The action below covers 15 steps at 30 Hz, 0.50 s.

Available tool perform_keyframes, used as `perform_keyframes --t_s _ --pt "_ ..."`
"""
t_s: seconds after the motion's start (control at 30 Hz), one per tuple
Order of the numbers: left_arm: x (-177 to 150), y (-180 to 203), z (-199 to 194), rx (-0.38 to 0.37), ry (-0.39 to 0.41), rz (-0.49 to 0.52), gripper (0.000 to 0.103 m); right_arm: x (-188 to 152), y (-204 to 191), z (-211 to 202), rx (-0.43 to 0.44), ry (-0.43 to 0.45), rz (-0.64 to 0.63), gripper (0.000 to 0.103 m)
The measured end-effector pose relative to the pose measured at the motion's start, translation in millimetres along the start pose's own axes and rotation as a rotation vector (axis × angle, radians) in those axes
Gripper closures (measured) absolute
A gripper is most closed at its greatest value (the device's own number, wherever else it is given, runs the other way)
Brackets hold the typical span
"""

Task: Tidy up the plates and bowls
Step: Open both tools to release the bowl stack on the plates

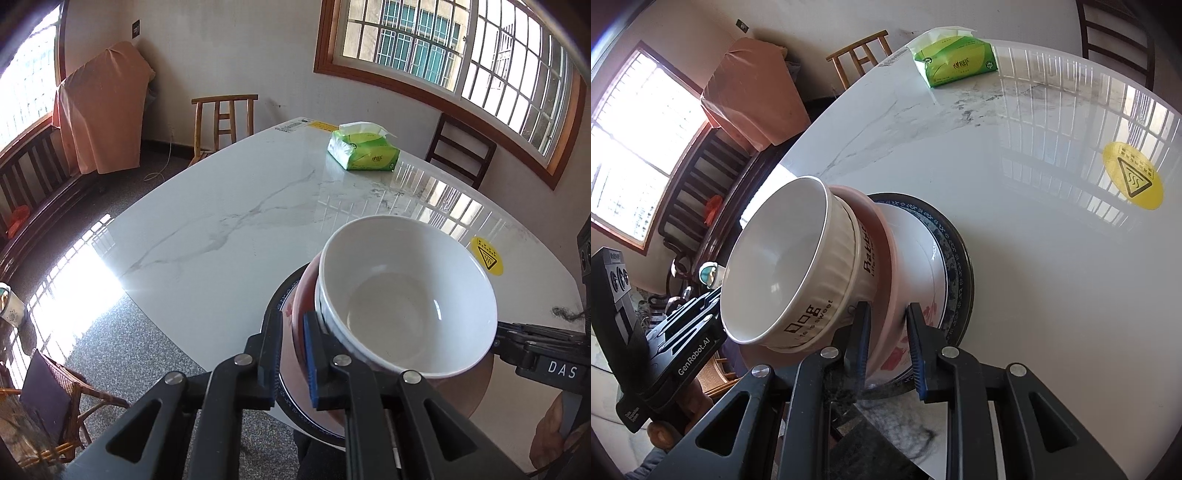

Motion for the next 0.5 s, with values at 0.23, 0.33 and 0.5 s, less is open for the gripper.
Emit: perform_keyframes --t_s 0.23,0.33,0.5 --pt "-4 -6 -5 0.014 0.099 0.007 0.077 3 7 -1 -0.024 0.111 0.013 0.069" --pt "-7 -7 -11 0.047 0.151 0.021 0.067 2 12 -5 -0.020 0.162 0.035 0.066" --pt "-12 -12 -18 0.028 0.192 0.011 0.061 -3 16 -19 0.059 0.254 0.095 0.053"
Point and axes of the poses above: each gripper's, at about its wrist camera, not at the fingertips, and z roughly the way its jaws point, y to its right, x to its top, the point moved 5 cm from there along z, roughly the way its jaws point, and after that the axes turned 9 degrees about -x, right-handed, at the moved point
